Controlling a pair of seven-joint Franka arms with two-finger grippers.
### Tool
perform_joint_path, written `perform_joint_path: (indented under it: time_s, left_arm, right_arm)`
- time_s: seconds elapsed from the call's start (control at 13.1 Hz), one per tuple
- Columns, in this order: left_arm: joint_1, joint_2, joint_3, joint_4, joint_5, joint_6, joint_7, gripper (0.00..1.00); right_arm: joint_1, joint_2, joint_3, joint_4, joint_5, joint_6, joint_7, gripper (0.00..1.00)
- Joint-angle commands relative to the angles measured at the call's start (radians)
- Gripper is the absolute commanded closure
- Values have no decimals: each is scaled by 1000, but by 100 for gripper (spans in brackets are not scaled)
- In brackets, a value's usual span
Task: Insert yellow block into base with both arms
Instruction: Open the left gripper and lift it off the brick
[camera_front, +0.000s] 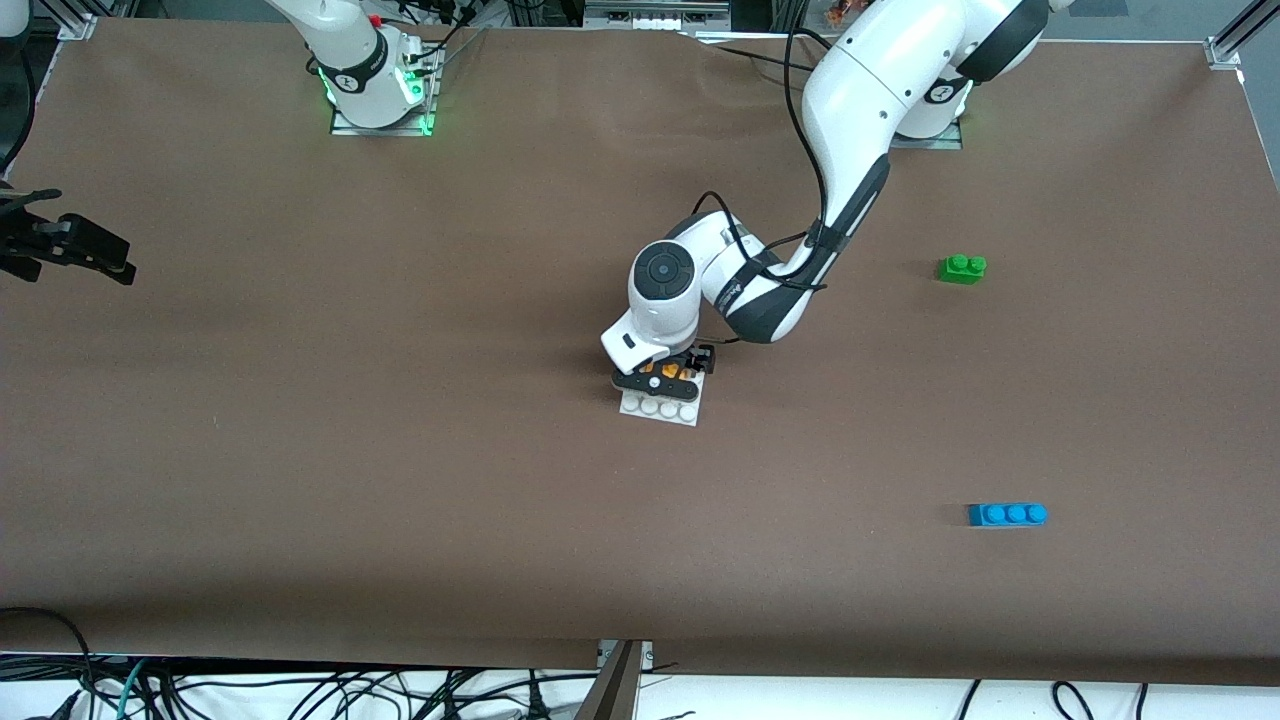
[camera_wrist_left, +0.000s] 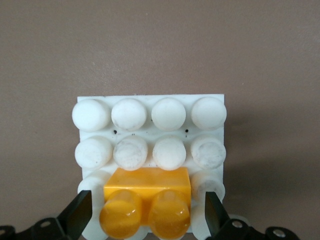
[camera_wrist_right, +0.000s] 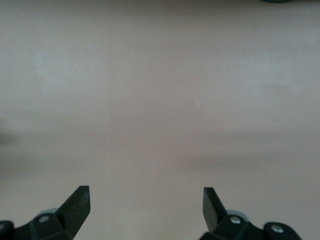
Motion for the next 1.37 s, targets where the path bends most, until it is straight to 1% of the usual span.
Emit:
perform_joint_path:
  time_s: [0.0,0.08,0.23,0.38,0.69,0.84,0.92,0.99,1.07,1.14,1.3]
  left_arm:
    - [7,-64,-1,11,1,-94,-2,0]
    - [16,-96,4,11,-30,-121,-1,0]
    - [71,-177,4,10,-81,-202,1,0]
    - [133,-265,2,11,-82,-314,13,0]
    - [239,-414,1,11,-82,-491,18,0]
    - [283,-463,8,10,-87,-537,39,0]
    - [324,-492,8,-1,-97,-549,79,0]
    - [378,-558,16,-43,-143,-549,164,0]
    - [394,-622,71,-91,-200,-546,247,0]
    - [394,-682,147,-131,-261,-548,318,0]
    - [395,-802,252,-217,-292,-545,434,0]
  right_arm:
    - [-12,-6,4,-4,18,5,-14,0]
    - [-12,-6,4,-4,18,5,-14,0]
    - [-12,-6,4,-4,18,5,-14,0]
    - [-12,-6,4,-4,18,5,-14,0]
    - [-12,-6,4,-4,18,5,-14,0]
    - [-12,-6,4,-4,18,5,-14,0]
    - [-12,-6,4,-4,18,5,-14,0]
    - [-12,-6,4,-4,18,5,-14,0]
    - [-12,-6,4,-4,18,5,-14,0]
    - [-12,-6,4,-4,18,5,-14,0]
    - [-12,-6,4,-4,18,5,-14,0]
